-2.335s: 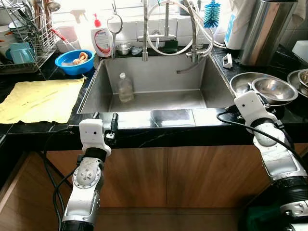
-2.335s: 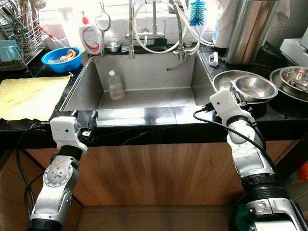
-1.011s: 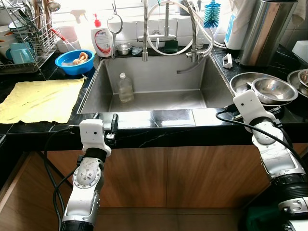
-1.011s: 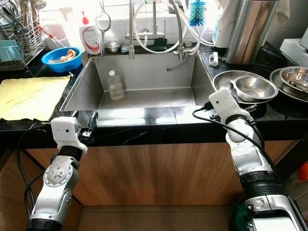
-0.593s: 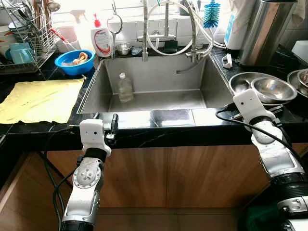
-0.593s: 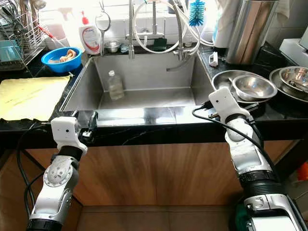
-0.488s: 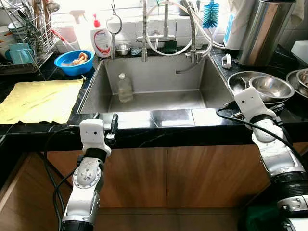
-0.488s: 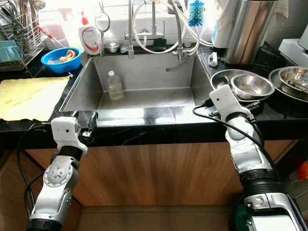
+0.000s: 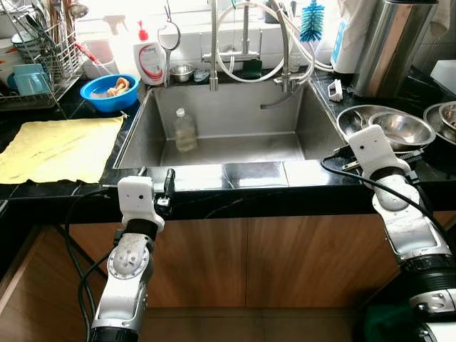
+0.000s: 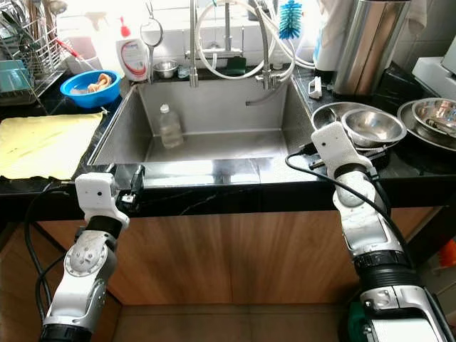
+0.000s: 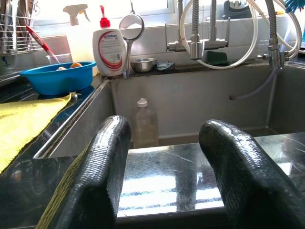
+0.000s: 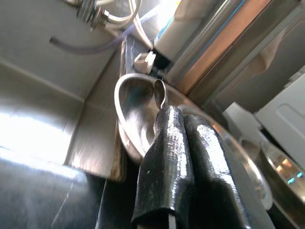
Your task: Kitchen organization
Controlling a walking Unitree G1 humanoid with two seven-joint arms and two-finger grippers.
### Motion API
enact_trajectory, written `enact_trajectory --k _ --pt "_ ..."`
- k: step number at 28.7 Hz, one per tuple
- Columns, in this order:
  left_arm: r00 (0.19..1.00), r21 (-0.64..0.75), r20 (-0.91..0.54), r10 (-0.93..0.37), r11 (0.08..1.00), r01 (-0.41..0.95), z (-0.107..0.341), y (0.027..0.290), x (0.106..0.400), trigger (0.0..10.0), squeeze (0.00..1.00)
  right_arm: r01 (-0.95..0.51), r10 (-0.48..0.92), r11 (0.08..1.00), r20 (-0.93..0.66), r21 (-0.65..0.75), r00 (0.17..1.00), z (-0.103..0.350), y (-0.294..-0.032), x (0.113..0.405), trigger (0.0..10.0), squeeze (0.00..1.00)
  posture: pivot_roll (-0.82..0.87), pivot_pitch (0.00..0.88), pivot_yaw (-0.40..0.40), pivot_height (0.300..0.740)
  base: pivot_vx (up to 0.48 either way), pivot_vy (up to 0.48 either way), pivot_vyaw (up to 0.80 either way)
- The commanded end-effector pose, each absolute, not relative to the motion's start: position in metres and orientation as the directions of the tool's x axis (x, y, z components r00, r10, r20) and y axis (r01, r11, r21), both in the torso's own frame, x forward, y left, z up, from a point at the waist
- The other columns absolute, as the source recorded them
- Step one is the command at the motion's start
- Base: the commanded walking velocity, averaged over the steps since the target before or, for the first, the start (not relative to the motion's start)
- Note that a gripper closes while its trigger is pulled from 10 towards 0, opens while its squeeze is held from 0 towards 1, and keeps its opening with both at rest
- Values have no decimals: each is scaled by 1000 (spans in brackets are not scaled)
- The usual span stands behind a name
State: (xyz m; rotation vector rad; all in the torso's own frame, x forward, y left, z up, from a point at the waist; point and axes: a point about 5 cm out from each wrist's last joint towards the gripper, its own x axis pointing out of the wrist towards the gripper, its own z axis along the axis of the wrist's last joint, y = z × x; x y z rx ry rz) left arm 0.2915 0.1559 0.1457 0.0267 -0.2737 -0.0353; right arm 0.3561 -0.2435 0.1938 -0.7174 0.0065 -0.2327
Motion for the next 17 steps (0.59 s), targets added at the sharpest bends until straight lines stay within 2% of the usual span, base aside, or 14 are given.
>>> enact_trajectory --k 1,3,4,6,7,9,10,11,14,16,17 --pt "964 38 263 -36 999 27 145 158 292 10000 0 293 -212 738 203 -608 956 222 -238 359 0 0 -121 0 87 740 0 0 0" --pt "964 38 264 -36 999 27 146 158 292 10000 0 312 -217 744 229 -591 949 226 -238 359 0 0 -119 0 87 740 0 0 0" --pt "964 38 264 -36 999 27 146 158 292 10000 0 305 -193 761 249 -573 949 229 -234 359 3569 0 -119 0 87 740 0 0 0" --pt "964 38 264 -36 999 26 146 158 292 10000 0 299 -175 773 265 -560 948 231 -231 359 3569 0 -119 0 87 740 0 0 0" --pt "964 37 265 -35 999 26 146 158 292 10000 0 261 -102 788 299 -558 949 237 -220 359 10000 0 -119 0 87 740 0 0 0" --pt "963 36 265 -35 999 26 146 158 292 10000 0 233 -58 794 311 -562 949 239 -214 360 10000 0 -119 0 87 740 0 0 0" --pt "963 36 266 -35 999 26 146 158 292 10000 0 154 31 807 301 -570 953 239 -201 361 10000 0 -122 0 87 740 0 0 0" --pt "964 36 265 -35 999 27 146 158 292 10000 0 116 60 824 288 -555 956 238 -195 362 10000 0 -122 0 87 740 0 0 0" --pt "964 36 264 -36 999 27 146 158 292 10000 0 47 96 851 243 -523 965 233 -186 364 10000 0 -122 0 85 740 0 0 0" --pt "964 37 264 -36 999 27 146 158 292 10000 0 12 82 874 172 -485 982 226 -184 368 10000 0 -121 0 84 740 0 0 0" --pt "964 38 265 -34 999 25 146 158 292 10000 0 -51 102 923 114 -383 988 222 -178 371 10000 0 -124 0 82 740 0 0 0"
